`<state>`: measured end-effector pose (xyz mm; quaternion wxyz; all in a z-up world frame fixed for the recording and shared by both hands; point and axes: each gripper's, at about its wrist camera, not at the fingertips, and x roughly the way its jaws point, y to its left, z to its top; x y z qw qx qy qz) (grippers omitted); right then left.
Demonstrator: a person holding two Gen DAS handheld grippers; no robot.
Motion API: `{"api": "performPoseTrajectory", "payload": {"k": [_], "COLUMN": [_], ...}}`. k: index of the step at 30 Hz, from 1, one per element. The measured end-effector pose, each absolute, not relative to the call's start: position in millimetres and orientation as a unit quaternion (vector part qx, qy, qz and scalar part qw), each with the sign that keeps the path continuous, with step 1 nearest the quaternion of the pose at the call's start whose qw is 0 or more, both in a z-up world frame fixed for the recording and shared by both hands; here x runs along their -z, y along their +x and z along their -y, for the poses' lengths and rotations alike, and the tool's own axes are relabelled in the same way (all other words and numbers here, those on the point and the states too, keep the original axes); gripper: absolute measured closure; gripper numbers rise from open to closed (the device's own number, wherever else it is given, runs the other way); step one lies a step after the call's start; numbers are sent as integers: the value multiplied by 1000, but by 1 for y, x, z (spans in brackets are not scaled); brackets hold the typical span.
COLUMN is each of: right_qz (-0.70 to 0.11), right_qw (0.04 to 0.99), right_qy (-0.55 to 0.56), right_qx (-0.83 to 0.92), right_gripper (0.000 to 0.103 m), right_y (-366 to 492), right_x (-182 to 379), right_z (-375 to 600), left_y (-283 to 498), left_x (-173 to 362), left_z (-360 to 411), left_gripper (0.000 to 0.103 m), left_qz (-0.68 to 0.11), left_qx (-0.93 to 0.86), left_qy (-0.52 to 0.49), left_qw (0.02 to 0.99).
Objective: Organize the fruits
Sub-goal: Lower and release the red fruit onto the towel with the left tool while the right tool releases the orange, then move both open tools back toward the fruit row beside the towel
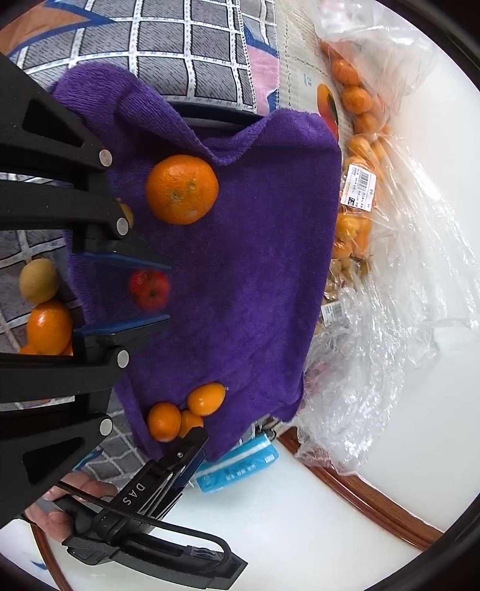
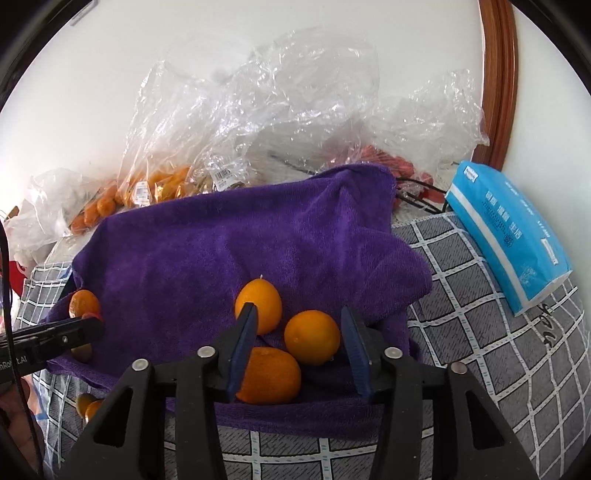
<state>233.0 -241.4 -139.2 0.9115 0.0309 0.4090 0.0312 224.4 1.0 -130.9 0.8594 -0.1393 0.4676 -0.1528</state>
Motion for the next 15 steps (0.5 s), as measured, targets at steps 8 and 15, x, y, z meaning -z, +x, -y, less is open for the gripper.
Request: {"api": "performPoseTrajectory", "payload": {"k": [8,15], "right_qz": [-383,-372], "right_qw": [922,927], "right_qy": [47,36], "right_qx": [-34,-19], "right_gripper": [32,24], "right_y": [204,174], "right_x": [99,78], "right_z": [233,223], "left_y": [194,159], "left_x": [104,95], "left_z": [-15,-33], "left_gripper": [53,53], "left_qz": [-440,-421], "left_qx": [136,106], "left_qy": [-134,-126], "left_qw": [878,892]}}
